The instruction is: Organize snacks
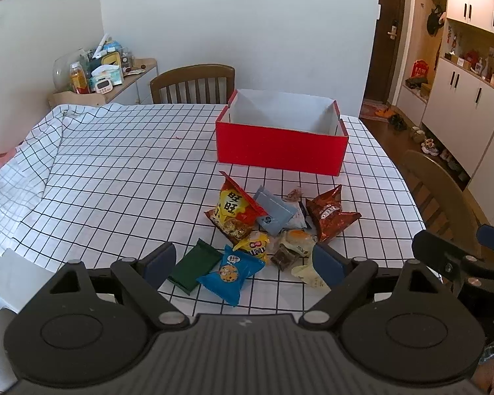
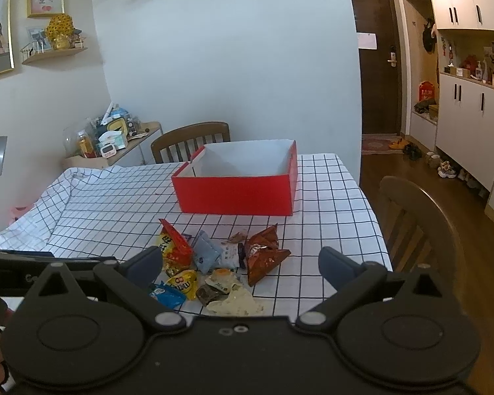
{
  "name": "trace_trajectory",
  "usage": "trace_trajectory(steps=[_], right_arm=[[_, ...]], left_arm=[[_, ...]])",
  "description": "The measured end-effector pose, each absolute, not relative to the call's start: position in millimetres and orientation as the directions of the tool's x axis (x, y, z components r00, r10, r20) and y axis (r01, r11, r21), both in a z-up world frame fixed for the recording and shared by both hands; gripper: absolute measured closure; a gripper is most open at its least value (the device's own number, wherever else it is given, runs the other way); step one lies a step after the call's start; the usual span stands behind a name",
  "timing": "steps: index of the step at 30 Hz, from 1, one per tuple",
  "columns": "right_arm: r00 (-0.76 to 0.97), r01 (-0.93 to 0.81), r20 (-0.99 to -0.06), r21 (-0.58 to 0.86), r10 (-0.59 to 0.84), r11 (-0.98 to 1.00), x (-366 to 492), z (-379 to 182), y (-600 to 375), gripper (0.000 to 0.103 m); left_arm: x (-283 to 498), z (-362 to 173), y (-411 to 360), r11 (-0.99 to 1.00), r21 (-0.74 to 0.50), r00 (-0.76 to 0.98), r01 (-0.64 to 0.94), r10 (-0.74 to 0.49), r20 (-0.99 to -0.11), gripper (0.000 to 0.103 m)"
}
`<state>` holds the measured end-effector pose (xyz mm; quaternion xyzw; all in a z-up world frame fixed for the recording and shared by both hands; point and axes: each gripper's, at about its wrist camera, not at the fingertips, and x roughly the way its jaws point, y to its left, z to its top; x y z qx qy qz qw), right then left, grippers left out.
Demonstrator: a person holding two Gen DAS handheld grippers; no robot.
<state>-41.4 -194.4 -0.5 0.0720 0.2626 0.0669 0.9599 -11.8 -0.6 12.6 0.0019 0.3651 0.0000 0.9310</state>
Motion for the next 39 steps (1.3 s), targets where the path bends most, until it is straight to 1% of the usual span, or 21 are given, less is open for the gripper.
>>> trace_trajectory(steps=[22, 27, 35, 39], right_arm=[[0.853, -0.127, -0.489, 0.146, 0.184, 0.981, -34, 0, -190, 0.003], [0.832, -0.140, -0.520, 0.138, 0.192, 0.980, -20, -8, -184, 0.004], [0.771, -0.134, -0.609, 0.128, 0.184, 0.983, 19, -41, -173, 0.014], [0.731, -0.127, -0.658, 0.127, 0.180, 0.984, 39, -58, -170, 0.019]], left_arm=[[-5, 11, 3, 1.000, -0.004, 0.725, -0.007, 0.002, -0.689, 0.013], [12, 0, 12, 1.000, -0.003, 0.705, -0.024, 0.015, -0.709, 0.013], [57, -42, 36, 0.999, -0.028, 0.627, -0.019, -0.010, -0.779, 0.013], [82, -56, 41, 1.000, -0.018, 0.632, 0.002, -0.015, -0.775, 0.013]])
